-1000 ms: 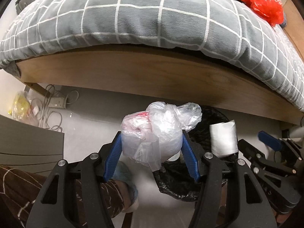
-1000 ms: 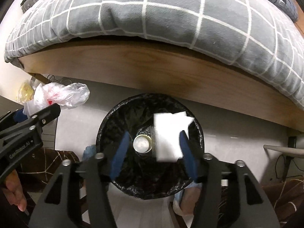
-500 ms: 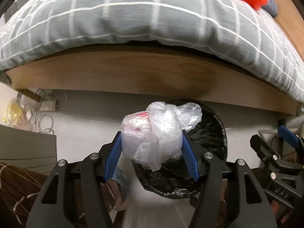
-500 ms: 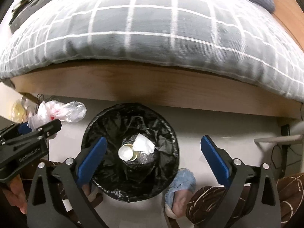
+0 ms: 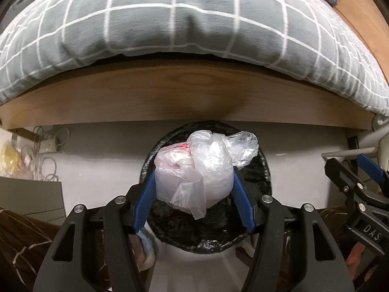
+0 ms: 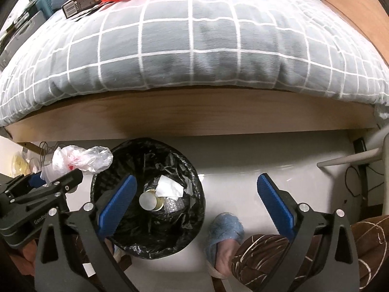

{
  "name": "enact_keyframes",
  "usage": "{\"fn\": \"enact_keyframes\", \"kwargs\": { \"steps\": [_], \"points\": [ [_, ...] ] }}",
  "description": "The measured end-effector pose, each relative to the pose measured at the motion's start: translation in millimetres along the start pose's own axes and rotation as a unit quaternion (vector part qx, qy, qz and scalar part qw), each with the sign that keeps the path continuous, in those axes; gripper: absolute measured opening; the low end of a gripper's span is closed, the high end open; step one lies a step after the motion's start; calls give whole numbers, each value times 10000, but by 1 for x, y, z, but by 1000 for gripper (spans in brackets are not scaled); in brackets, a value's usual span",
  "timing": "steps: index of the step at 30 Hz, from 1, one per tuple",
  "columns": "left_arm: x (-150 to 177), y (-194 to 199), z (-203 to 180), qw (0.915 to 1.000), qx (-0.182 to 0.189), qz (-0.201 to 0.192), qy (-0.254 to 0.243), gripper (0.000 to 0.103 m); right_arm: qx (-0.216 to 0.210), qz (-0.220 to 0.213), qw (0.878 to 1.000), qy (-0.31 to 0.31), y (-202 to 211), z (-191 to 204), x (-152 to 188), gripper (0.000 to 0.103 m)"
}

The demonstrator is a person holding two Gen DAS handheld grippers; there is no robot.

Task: Collect trash
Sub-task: 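Open the right tool over the bin while the left tool releases the clear bag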

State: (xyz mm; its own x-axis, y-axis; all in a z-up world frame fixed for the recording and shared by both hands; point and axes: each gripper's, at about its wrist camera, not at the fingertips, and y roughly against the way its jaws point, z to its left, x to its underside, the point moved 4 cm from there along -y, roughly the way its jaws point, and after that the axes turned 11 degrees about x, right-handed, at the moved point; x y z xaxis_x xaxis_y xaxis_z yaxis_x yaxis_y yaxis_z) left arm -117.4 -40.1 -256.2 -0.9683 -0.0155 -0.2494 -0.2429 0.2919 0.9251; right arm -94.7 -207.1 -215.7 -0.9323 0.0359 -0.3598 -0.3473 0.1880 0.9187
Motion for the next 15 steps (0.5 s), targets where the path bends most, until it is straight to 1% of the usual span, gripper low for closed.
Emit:
{"fn": "enact_keyframes", "kwargs": {
  "steps": [4, 5, 6, 8, 10, 12, 15],
  "points": [
    [1, -2, -5, 9999, 31, 20, -127, 61, -15, -51, 10000, -9, 5, -1, -3, 95],
    [1, -2, -7, 9999, 23, 17, -143, 64, -18, -62, 10000, 3, 5, 0, -3, 95],
    [1, -1, -8, 9999, 13, -3, -167, 72, -11, -73, 10000, 21, 5, 1, -3, 95],
    [1, 1, -9, 9998, 9, -53, -209, 84, 2, -102, 9999, 53, 6, 3, -4, 95],
    [0, 4, -12, 9996, -21, -82, -273, 87, 8, -110, 9999, 52, 8, 3, -5, 95],
    [-1, 6, -14, 9994, -62, -115, -322, 92, 25, -157, 9999, 29, 9, 1, -6, 95],
    [-4, 15, -14, 9990, -137, -209, -358, 96, 32, -248, 9997, -54, 13, -4, -11, 95]
  ]
}}
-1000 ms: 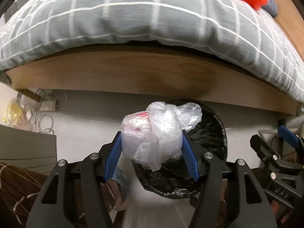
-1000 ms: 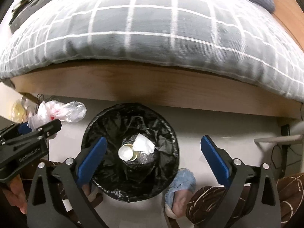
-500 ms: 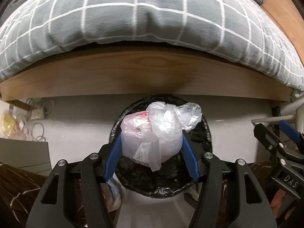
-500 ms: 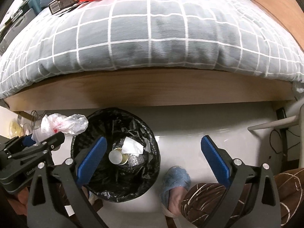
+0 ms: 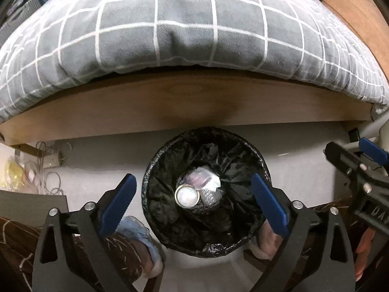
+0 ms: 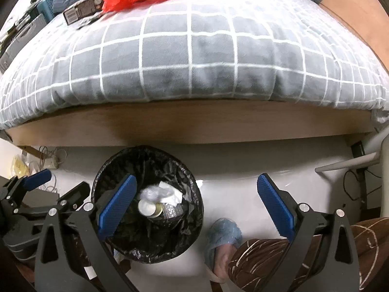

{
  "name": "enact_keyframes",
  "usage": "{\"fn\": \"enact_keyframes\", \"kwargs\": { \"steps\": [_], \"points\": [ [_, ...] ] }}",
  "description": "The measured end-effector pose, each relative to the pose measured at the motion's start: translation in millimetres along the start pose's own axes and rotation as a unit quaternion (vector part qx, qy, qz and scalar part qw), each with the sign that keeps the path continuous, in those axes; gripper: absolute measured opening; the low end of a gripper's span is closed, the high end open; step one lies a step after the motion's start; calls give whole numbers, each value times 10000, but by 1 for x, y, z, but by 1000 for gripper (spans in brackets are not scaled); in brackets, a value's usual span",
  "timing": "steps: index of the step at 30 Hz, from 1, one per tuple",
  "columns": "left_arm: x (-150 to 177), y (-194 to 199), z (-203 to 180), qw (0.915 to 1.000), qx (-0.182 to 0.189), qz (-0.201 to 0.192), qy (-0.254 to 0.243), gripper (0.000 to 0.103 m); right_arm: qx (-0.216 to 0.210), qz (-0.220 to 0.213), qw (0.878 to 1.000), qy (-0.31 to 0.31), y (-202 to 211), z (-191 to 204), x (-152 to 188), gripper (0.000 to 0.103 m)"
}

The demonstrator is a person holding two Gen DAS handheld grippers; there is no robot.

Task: Collect trash
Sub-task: 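Open the right tool over the bin while the left tool releases the clear bag, then move both open tools back over the trash on the bed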

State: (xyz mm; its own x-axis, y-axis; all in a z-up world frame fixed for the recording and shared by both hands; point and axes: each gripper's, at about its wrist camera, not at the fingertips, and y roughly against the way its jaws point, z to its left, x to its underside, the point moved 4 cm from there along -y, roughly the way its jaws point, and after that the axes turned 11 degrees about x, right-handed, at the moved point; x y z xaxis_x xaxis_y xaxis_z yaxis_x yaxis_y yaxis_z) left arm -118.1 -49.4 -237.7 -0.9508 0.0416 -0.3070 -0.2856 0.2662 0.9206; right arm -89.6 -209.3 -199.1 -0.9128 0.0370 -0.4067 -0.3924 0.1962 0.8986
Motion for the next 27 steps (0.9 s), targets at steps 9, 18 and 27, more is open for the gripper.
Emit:
{"fn": "enact_keyframes", "kwargs": {
  "steps": [9, 18, 27],
  "points": [
    [-23, 34, 1, 9991, 46, -404, -115, 97, 5, -454, 9988, -171, 26, -7, -24, 95],
    [-40, 69, 0, 9964, 132, -828, -131, 97, -39, -894, 9955, -296, 50, -11, -53, 95],
    [-68, 109, 10, 9927, 134, -1189, -140, 97, -98, -1311, 9913, -54, 83, -4, -84, 95]
  ]
}}
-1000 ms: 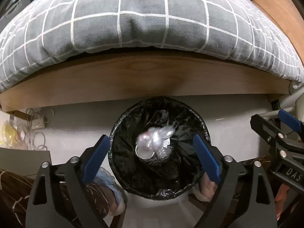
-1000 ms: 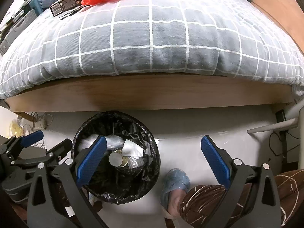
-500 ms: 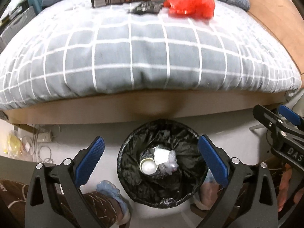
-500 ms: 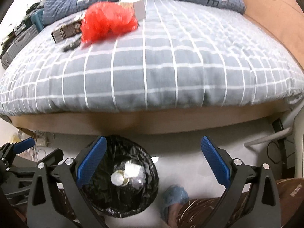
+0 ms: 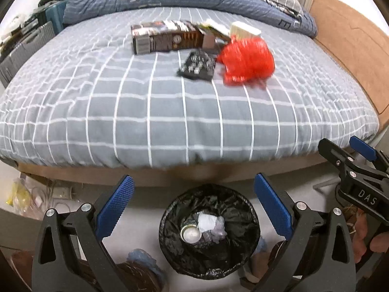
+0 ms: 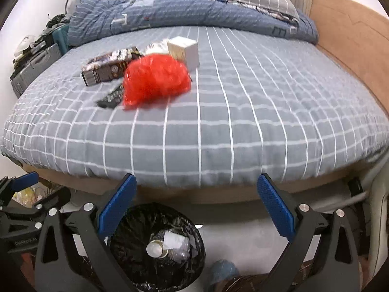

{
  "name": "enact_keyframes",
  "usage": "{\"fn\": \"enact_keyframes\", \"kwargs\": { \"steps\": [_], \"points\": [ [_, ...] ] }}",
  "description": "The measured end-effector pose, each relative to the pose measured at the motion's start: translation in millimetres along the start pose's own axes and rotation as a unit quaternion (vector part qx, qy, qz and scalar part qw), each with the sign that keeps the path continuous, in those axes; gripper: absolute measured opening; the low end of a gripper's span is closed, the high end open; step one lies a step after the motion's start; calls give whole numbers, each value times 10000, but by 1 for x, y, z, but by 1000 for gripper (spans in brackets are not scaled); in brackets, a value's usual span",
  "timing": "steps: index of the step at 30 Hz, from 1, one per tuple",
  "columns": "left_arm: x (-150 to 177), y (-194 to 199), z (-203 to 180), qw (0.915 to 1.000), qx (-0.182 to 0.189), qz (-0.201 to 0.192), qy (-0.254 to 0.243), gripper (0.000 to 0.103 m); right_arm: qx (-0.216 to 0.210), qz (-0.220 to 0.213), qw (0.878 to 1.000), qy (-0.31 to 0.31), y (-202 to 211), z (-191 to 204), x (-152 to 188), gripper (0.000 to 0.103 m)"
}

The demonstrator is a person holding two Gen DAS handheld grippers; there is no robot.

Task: Collect trash
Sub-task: 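Move both open tools back over the trash on the bed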

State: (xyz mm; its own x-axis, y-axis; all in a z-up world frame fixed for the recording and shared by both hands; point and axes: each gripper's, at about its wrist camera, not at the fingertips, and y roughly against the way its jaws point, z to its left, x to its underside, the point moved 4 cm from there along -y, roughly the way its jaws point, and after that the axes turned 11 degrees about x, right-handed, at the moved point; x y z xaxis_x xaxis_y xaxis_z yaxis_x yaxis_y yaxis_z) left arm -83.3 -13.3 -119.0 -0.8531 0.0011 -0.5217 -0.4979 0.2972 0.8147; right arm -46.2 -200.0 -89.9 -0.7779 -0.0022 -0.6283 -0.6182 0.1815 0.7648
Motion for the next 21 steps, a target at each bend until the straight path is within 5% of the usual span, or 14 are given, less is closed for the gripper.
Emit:
{"fn": "enact_keyframes", "kwargs": {
  "steps": [13, 21],
  "points": [
    [-91, 15, 32, 9996, 9, -180, -221, 97, -132, -397, 9991, 93, 8, 11, -74, 95],
    [-162, 4, 45, 9954, -108, -109, -949, 97, -297, -530, 9981, 33, -10, 25, -123, 95]
  ]
}}
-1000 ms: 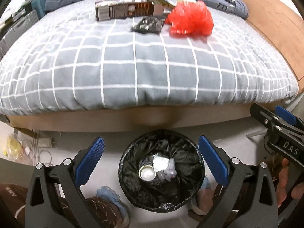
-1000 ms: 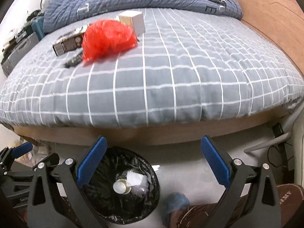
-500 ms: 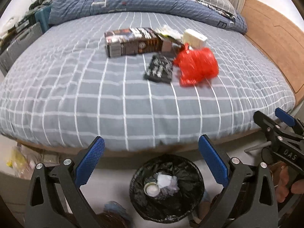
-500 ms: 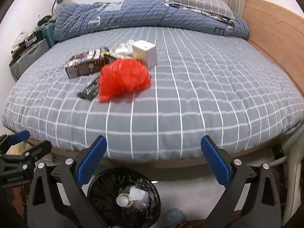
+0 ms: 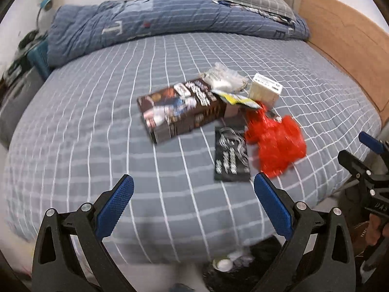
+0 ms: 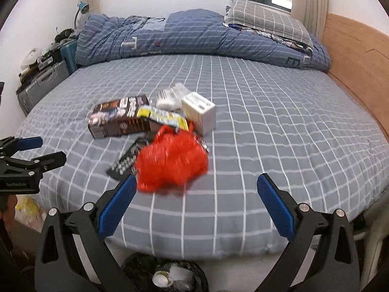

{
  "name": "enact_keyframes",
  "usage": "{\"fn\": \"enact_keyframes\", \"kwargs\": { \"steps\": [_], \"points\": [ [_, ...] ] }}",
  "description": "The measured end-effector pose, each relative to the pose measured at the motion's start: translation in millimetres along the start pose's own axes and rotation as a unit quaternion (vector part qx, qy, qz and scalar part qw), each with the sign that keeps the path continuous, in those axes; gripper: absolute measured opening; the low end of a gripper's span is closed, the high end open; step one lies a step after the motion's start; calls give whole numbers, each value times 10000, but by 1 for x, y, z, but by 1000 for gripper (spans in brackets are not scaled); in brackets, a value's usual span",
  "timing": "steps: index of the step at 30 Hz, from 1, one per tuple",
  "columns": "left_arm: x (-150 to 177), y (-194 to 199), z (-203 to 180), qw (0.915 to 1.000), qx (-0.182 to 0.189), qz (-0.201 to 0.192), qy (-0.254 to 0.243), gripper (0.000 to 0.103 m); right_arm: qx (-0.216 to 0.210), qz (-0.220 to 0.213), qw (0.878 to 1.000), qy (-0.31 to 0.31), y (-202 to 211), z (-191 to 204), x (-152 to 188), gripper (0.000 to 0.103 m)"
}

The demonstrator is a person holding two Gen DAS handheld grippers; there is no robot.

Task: Collect trash
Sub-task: 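Move both open tools back over the trash on the bed, then grasp the brown cookie box with the left tool while the right tool grasps the red bag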

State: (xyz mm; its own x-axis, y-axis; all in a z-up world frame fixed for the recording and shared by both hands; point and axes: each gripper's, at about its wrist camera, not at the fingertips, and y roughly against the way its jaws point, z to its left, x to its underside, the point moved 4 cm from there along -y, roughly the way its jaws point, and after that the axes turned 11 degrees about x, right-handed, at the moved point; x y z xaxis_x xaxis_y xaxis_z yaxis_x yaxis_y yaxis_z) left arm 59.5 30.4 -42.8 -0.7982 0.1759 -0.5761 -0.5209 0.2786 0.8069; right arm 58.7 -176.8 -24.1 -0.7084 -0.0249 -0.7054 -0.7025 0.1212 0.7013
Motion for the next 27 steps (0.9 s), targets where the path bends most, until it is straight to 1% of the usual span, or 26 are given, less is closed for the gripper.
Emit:
{"fn": "enact_keyframes", "kwargs": {
  "steps": [3, 7, 9, 14, 16, 17, 19, 21, 23, 27],
  "points": [
    [-19, -14, 3, 9993, -50, 60, -378, 97, -90, -14, 10000, 14, -15, 7, -15, 95],
    [-43, -38, 8, 9966, 94, 181, -799, 97, -122, 41, 9999, 76, -35, 15, -20, 95],
    [-56, -54, 10, 9927, 281, 312, -1128, 97, -159, 103, 9998, 58, -46, 17, -19, 95],
    [-80, -89, 18, 9818, 386, 606, -1757, 96, -244, 288, 9992, -115, -73, 17, -15, 95],
    [-84, -103, 22, 9771, 488, 764, -1924, 96, -215, 260, 9994, -9, -78, 19, -16, 95],
    [-86, -111, 25, 9741, 455, 856, -2043, 96, -182, 244, 9995, 39, -79, 20, -17, 95],
    [-86, -124, 28, 9690, 427, 1015, -2211, 96, -186, 269, 9994, 69, -85, 19, -17, 95],
    [-88, -135, 33, 9635, 626, 1134, -2344, 97, -245, 367, 9990, -13, -92, 17, -15, 95],
    [-89, -143, 37, 9599, 779, 1222, -2399, 97, -313, 482, 9983, -27, -101, 16, -13, 95],
    [-90, -159, 42, 9525, 913, 1422, -2535, 97, -330, 517, 9981, 41, -106, 16, -13, 95]
  ]
}}
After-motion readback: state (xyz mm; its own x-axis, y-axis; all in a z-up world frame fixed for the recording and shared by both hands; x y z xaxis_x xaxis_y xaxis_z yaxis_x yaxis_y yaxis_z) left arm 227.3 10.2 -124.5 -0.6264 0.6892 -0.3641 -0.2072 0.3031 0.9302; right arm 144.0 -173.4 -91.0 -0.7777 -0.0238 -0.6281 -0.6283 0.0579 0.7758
